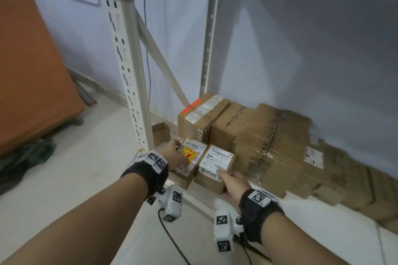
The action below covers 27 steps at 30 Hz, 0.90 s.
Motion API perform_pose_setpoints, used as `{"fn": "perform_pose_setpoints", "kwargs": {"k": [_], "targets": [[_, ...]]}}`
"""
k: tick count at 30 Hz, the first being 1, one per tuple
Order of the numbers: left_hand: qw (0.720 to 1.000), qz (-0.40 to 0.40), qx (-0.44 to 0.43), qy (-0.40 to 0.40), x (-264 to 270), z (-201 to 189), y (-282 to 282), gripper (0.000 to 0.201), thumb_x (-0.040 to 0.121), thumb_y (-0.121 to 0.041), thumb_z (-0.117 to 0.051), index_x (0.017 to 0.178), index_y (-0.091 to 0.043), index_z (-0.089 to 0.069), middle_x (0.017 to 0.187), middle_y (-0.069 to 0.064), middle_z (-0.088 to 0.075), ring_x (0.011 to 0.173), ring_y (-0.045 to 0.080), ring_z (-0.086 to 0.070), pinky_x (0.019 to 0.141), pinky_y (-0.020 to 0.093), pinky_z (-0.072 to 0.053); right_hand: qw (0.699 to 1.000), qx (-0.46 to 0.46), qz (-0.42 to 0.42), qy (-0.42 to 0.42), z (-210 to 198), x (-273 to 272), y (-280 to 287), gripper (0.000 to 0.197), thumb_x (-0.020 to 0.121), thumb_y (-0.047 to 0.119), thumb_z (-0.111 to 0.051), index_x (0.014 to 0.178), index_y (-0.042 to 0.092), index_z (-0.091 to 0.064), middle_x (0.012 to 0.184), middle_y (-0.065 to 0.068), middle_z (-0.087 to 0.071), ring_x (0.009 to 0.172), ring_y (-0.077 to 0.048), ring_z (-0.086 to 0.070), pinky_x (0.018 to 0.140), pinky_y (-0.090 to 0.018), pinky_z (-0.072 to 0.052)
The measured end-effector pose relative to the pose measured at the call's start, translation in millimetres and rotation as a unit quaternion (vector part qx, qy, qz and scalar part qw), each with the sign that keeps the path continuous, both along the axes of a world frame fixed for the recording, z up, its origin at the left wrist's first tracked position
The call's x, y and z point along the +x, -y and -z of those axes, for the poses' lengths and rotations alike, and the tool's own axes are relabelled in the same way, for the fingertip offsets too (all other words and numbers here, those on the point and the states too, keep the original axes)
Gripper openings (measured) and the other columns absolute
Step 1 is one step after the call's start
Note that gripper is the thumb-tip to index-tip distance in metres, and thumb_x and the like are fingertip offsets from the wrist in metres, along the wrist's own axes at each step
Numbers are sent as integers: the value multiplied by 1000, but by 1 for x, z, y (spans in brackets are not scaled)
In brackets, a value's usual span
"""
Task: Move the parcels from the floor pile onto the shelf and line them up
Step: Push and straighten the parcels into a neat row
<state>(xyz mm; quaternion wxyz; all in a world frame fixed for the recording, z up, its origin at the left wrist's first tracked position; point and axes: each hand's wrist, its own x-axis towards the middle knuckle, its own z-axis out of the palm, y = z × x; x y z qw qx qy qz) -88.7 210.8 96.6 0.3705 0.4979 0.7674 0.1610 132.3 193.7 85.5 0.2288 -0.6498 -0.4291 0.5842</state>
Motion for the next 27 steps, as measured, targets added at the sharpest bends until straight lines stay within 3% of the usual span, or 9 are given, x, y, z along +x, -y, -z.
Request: {"fn": "perform_pose_setpoints", "kwargs": {"k": [3,6,8,10,13,17,20,23,27], "targets": [[1000,14,-8,-23,-15,5,-11,71,78,-27,-75,140,-25,-40,114,-6,-61,90,13,-65,83,37,-59,997,15,-50,52,22,-14,-26,31,88,39,-61,111,18,-68,110,-5,-73,98,-25,-69,94,-43,-54],[997,37,-22,-66,-19,9,-16,72,82,-20,-73,146,-21,-39,132,1,-58,103,19,-61,92,35,-54,997,-13,-52,61,32,-22,-40,28,90,23,-62,97,-2,-71,105,-17,-74,99,-36,-69,92,-51,-54],[995,46,-34,-85,-17,10,-16,76,83,-22,-73,149,-21,-35,141,2,-53,116,23,-59,96,36,-52,996,-23,-45,70,25,-26,-39,21,93,16,-61,102,-1,-69,106,-17,-72,100,-34,-69,93,-46,-55],[994,44,-39,-93,-15,6,-13,74,83,-22,-73,148,-21,-36,143,4,-52,121,24,-56,98,36,-50,993,-16,-61,103,13,-24,-36,25,94,21,-60,109,3,-66,102,-11,-68,97,-28,-66,88,-37,-54],[994,39,-39,-92,-6,-12,-4,65,88,-21,-69,146,-19,-39,140,7,-54,118,25,-58,95,35,-51,991,-39,-63,114,-16,-14,-28,29,94,24,-57,113,3,-62,106,-12,-63,99,-30,-62,86,-38,-52],[993,50,-9,-107,12,-44,18,56,92,-26,-65,143,-16,-43,144,4,-50,126,25,-52,102,33,-44,988,-38,-61,135,-56,12,-9,35,94,28,-54,120,6,-60,124,-14,-62,114,-33,-60,100,-40,-49],[992,54,17,-112,27,-61,34,50,92,-31,-63,138,-18,-49,140,6,-53,121,24,-55,101,34,-47,987,-23,-63,147,-77,30,6,24,90,28,-56,101,8,-61,107,-12,-63,104,-32,-63,91,-38,-52],[990,76,45,-108,54,-78,49,41,92,-31,-63,131,-21,-55,132,6,-58,110,23,-60,94,33,-50,989,9,-57,139,-93,53,26,18,91,18,-55,105,7,-56,87,-9,-54,92,-31,-59,79,-37,-49],[987,108,53,-108,102,-96,61,40,92,-33,-63,127,-14,-60,132,10,-58,119,27,-56,99,35,-46,987,19,-23,156,-111,100,58,14,93,15,-53,103,5,-54,75,-8,-48,63,-22,-49,62,-31,-44]]}}
